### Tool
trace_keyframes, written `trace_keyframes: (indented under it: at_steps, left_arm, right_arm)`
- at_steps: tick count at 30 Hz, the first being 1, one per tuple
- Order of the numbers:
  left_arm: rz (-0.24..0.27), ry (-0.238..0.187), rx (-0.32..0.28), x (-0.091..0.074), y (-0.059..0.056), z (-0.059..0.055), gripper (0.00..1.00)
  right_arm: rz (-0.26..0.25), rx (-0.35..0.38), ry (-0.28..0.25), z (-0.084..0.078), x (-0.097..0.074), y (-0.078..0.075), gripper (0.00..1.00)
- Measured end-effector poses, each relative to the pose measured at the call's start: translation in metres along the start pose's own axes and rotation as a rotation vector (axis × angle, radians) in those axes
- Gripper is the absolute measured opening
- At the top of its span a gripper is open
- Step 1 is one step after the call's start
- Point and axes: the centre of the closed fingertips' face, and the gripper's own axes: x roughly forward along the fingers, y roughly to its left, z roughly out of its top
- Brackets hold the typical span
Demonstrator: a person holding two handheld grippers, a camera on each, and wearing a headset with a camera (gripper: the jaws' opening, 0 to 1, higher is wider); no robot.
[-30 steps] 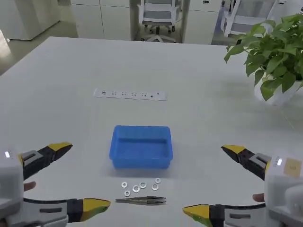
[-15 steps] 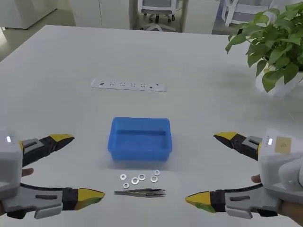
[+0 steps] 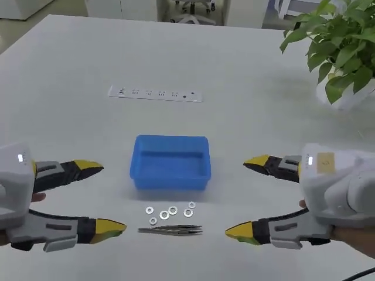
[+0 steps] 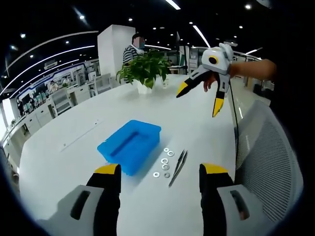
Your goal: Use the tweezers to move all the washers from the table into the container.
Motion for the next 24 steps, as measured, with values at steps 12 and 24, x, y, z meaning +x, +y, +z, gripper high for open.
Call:
trace_keyframes:
  at_steps: [12,24]
  left_arm:
    - [-0.095,0.057,0.034,0.019,-0.006,-0.016,0.46]
    - [-0.171,0.137,0.089,0.042,-0.016,-0.037,0.3]
  right_arm:
    - [0.102,-0.126,0.072,-0.014,0.024,0.006,0.52]
    - [0.217,-0.195,0.122,-0.026,0.055,0.021,0.37]
